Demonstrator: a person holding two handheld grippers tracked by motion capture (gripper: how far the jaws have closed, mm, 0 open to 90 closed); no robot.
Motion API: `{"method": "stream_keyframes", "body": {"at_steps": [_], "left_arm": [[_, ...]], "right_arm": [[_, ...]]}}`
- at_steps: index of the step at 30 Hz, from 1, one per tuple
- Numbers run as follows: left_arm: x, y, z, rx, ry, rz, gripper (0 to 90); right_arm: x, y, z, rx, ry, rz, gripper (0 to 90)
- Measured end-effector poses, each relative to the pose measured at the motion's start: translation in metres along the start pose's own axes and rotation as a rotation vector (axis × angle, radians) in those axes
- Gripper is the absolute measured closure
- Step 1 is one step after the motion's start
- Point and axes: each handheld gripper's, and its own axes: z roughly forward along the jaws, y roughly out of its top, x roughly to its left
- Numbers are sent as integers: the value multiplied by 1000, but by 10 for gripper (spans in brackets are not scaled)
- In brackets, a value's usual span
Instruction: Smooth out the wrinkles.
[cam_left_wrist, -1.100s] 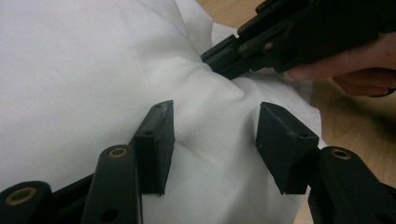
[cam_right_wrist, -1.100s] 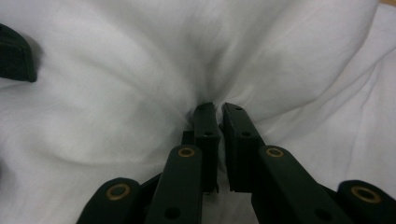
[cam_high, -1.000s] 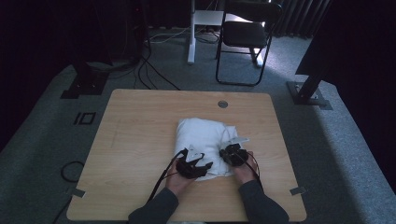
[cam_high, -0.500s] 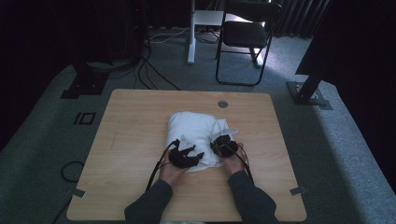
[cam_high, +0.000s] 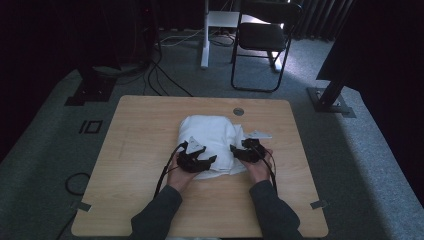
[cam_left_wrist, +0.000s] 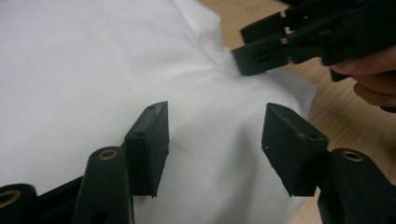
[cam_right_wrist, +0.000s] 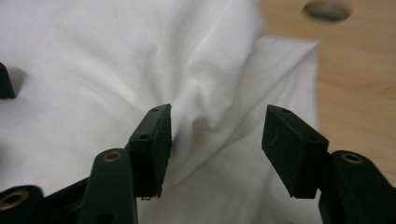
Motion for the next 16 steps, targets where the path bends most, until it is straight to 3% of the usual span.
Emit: {"method": "stream_keyframes", "body": {"at_steps": [7,10,16], "left_arm": [[-1,8,-49,-85,30,23,403],[3,5,-70,-106,30,5,402],[12,-6,-92,-111,49,-25,397]], "right_arm": [[-19,-12,-47,-72,-36,-5,384],[-29,-24,-63,-76,-60,4,379],[-42,-44,-89,-92,-87,30,367]]}}
